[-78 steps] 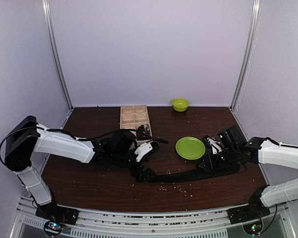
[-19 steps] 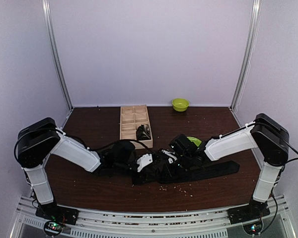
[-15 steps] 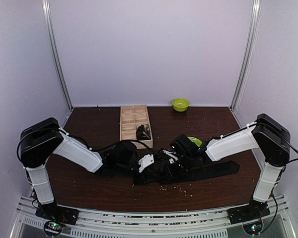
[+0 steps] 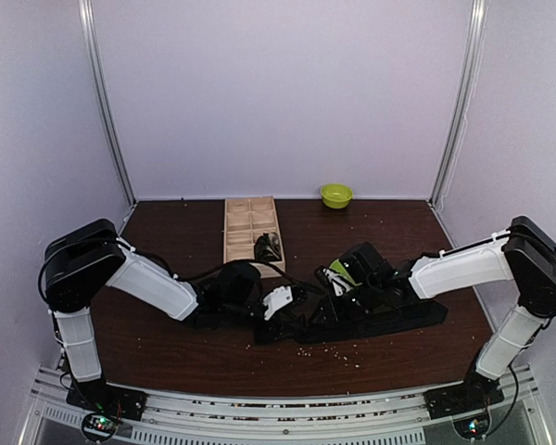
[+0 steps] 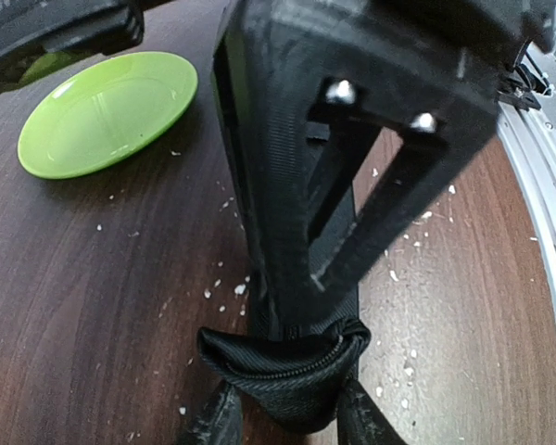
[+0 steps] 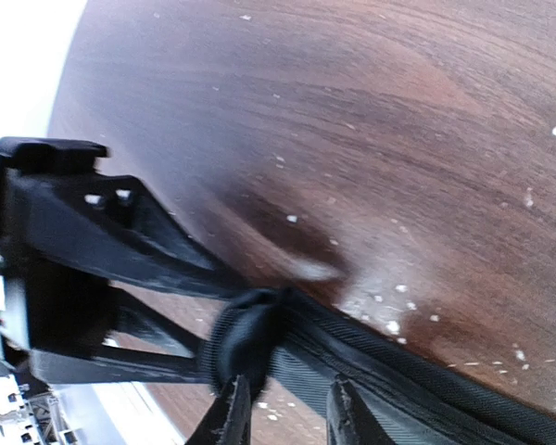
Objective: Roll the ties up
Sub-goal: Adjust the tie at the center of the board.
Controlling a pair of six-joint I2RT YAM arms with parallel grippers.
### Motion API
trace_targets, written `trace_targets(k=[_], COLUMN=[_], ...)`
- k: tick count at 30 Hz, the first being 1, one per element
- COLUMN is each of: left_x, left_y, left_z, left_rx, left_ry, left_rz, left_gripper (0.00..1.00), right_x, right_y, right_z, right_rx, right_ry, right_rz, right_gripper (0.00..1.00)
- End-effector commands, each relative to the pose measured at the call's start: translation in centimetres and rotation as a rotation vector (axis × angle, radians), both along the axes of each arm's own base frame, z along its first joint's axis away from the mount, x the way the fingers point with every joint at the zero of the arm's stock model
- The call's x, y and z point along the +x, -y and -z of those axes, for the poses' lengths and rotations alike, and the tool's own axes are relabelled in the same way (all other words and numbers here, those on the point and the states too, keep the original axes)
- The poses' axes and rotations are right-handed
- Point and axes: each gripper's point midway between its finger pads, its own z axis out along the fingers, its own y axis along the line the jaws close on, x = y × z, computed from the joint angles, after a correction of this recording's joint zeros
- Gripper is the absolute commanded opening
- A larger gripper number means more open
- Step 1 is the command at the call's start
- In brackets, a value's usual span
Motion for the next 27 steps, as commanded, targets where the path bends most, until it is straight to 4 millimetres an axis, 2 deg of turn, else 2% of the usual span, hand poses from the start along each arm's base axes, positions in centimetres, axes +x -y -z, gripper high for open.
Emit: trace_targets(k=[1,4,14,20,27], left_x=[0.0,-0.2,-0.3,-0.3,-0.2], left_y=[1.1,1.2,1.2,1.3,1.5], left_z=[0.0,0.4,1.1,1.3,1.6], left_rx=[-0.004,0.006,0.023,0.028,0.033], left_ry=[0.004,-0.003,-0.012,-0.014,-0.021], left_rz=[0.019,0.023,0.025,0.024,0.027], left_gripper=[0.38,0.38,0.38,0.38,0.37], right_x=[-0.1,0.1,0.4,0.1,-0.3], right_y=[-1.2,-1.5,-2.0,-2.0,-2.4], right_z=[-1.9,-2.0,0.1,-0.1,-0.5], right_rx=[0.126,0.147,0.117,0.126,0.145], right_ry=[-0.031,-0.041,-0.091,-0.094,-0.099], right_rz=[0.03,0.046,0.054,0.04,0.018], right_gripper=[0.3,0.31,0.32,0.26,0.29])
